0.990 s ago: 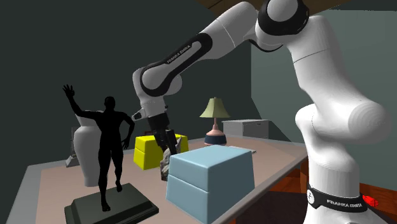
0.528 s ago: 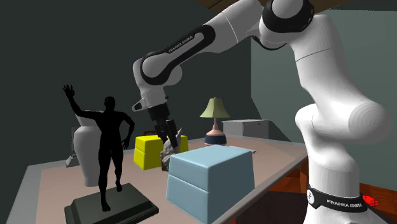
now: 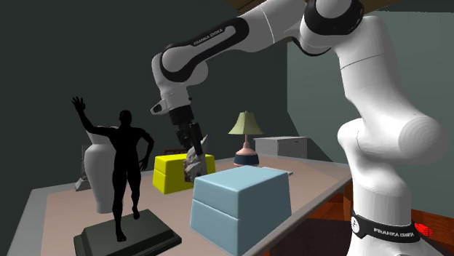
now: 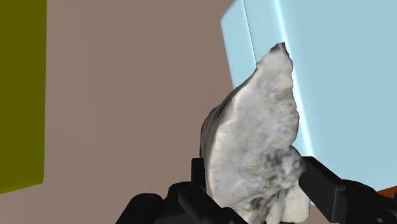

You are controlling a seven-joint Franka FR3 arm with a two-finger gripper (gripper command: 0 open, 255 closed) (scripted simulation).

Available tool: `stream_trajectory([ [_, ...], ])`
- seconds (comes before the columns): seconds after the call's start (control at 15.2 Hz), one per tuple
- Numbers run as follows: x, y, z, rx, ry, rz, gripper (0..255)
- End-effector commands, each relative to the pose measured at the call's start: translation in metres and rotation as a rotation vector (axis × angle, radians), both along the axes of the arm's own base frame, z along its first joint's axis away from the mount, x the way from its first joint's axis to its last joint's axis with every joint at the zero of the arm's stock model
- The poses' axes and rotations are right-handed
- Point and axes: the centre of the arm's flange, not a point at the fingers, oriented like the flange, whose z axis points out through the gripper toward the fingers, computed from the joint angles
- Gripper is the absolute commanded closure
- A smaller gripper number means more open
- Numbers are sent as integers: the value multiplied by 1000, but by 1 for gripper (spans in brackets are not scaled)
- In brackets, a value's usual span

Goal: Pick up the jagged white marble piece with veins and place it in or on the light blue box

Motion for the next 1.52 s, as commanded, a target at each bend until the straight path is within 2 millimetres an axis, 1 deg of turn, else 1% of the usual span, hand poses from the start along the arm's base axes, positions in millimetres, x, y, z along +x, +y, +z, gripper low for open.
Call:
stream_trajectory([
  [0.0,0,0,10,0,0,0,255],
  [1.25,0,0,111,0,0,0,255],
  [1.32,0,0,111,0,0,0,255],
  [1.45,-26,6,114,0,0,0,255],
])
